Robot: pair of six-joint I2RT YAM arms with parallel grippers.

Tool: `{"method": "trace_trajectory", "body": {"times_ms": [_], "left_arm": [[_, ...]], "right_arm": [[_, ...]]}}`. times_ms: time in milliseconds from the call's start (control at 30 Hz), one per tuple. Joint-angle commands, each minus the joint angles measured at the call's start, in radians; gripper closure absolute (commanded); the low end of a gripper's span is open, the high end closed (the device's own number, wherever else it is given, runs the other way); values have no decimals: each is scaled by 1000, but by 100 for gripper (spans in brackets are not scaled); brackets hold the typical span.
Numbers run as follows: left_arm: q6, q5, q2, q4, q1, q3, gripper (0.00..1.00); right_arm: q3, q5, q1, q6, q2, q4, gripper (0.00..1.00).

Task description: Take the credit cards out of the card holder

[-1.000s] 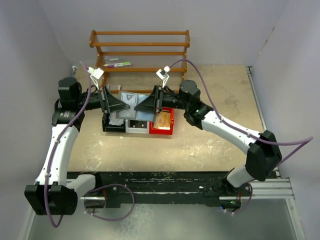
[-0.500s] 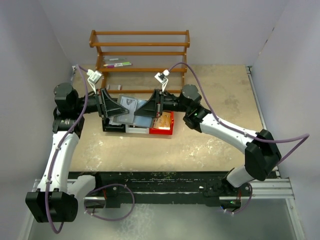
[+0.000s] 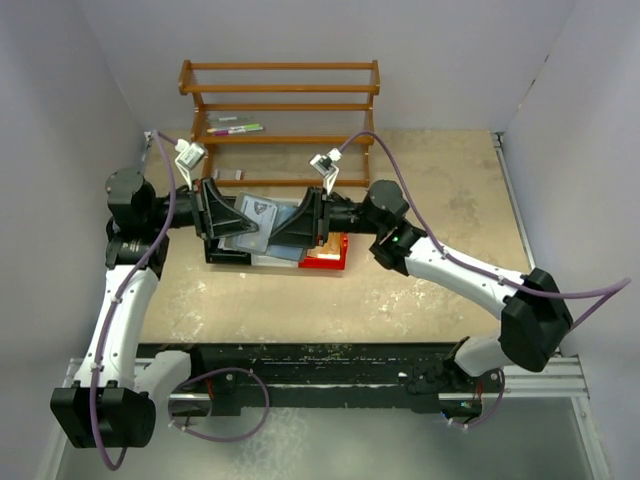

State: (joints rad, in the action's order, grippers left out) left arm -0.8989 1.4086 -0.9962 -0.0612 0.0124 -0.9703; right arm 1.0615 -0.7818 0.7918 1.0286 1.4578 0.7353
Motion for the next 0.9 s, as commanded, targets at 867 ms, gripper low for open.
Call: {"method": "trace_trajectory", "body": {"times_ms": [867], "left_arm": [[-125, 49, 46, -164, -22, 24, 69]], "right_arm": [[-32, 143, 5, -14, -37, 19, 100]]}}
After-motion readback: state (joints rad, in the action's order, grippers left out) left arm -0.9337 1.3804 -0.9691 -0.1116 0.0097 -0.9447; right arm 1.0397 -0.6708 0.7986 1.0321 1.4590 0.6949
